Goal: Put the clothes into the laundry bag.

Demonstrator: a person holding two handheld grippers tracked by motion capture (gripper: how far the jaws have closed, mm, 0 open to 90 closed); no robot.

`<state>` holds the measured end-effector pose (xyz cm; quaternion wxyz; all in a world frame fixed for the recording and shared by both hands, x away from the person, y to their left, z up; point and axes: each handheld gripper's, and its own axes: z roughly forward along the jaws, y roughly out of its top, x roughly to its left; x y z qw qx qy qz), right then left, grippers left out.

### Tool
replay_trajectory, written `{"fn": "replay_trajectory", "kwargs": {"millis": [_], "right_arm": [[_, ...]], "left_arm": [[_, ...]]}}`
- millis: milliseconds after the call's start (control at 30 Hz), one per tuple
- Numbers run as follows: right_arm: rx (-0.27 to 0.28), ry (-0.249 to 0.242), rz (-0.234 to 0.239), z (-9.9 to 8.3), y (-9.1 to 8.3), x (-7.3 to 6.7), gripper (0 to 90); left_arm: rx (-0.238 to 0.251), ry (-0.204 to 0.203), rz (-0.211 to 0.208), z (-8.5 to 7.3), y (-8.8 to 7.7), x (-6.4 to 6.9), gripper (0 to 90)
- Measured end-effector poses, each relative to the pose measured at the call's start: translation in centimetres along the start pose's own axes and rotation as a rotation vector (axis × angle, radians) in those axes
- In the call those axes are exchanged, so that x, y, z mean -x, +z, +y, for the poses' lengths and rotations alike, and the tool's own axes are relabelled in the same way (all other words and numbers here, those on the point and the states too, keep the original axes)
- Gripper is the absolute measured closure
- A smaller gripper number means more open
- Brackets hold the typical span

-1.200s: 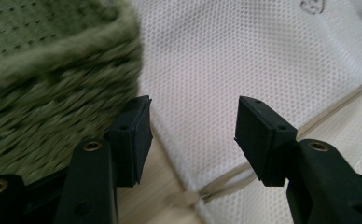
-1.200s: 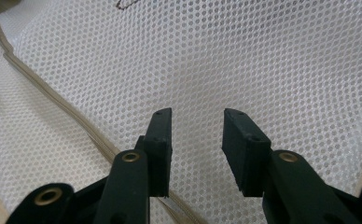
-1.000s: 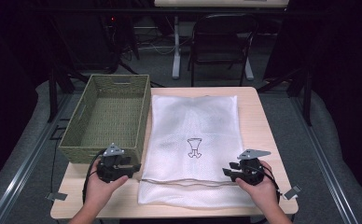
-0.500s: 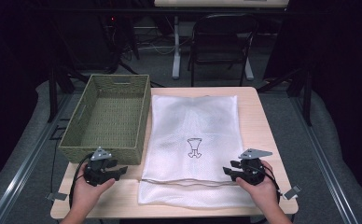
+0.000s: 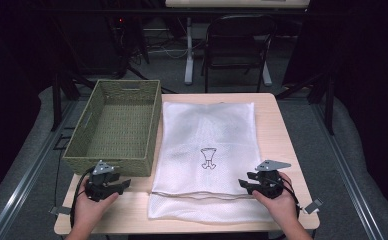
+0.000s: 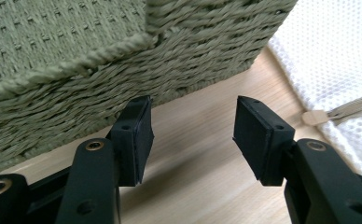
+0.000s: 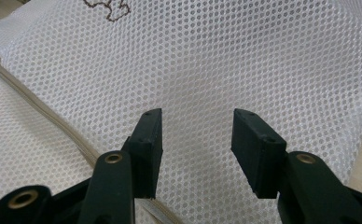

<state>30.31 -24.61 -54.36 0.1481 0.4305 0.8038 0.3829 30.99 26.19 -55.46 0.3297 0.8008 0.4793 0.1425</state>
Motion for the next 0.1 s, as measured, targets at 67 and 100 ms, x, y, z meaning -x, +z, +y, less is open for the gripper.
{"fn": "replay_trajectory", "kwargs": {"millis": [67, 100], "right_arm": [[-0.011, 0.012, 0.005, -0.02, -0.05, 0.07, 53.1], [0.003, 0.009, 0.000, -0.08, 0.02, 0.16, 52.9]], "left_arm": [[-0.004, -0.004, -0.008, -0.13, 0.07, -0.23, 47.1], [-0.001, -0.001, -0.002, -0.18, 0.10, -0.33, 47.1]]}}
